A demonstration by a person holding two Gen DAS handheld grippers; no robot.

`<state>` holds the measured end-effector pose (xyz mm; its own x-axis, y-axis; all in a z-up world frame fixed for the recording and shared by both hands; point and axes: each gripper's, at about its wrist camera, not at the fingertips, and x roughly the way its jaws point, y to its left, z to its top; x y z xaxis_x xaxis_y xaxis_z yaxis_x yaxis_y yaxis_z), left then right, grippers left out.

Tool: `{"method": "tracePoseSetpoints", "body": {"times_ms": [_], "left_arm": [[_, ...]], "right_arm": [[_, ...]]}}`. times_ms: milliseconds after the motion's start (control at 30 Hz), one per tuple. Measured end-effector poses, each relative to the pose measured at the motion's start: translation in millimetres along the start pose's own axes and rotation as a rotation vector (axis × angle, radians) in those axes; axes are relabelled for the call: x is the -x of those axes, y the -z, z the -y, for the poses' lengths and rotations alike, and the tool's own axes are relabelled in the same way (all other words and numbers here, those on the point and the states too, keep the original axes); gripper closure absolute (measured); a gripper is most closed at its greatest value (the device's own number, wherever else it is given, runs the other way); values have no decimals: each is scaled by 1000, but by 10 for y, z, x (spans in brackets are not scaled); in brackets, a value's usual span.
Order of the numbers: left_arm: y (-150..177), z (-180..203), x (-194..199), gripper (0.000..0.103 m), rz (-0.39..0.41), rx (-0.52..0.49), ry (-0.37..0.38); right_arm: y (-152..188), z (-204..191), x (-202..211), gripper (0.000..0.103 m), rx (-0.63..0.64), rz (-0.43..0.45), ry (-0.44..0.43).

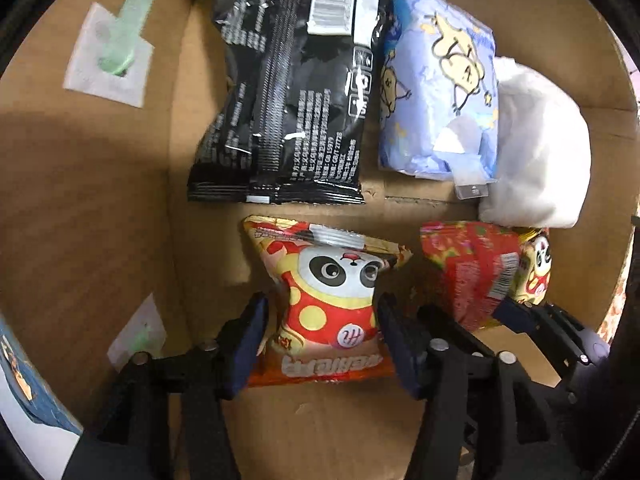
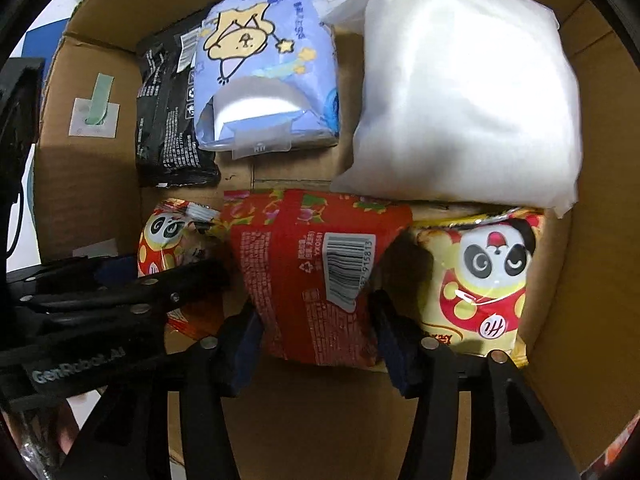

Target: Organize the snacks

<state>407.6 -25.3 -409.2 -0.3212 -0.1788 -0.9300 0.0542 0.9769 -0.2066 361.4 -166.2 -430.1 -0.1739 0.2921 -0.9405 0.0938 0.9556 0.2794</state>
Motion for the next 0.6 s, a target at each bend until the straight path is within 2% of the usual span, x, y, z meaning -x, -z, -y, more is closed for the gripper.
{"method": "tracePoseSetpoints", "body": {"times_ms": [233, 367, 533, 567, 600], "left_arm": [[100, 125, 274, 45, 55, -19, -19], [219, 215, 497, 45, 117, -40, -47], [394, 395, 746, 30, 209, -66, -76], [429, 412, 791, 29, 226, -67, -86], [431, 415, 848, 23, 243, -69, -99]], "right_arm": [[94, -35, 214, 44, 27, 41, 40], [185, -59, 425, 43, 40, 74, 58], [300, -24, 679, 43, 47, 125, 97], [320, -1, 723, 37, 44, 134, 112], [344, 26, 770, 34, 40, 144, 127]]}}
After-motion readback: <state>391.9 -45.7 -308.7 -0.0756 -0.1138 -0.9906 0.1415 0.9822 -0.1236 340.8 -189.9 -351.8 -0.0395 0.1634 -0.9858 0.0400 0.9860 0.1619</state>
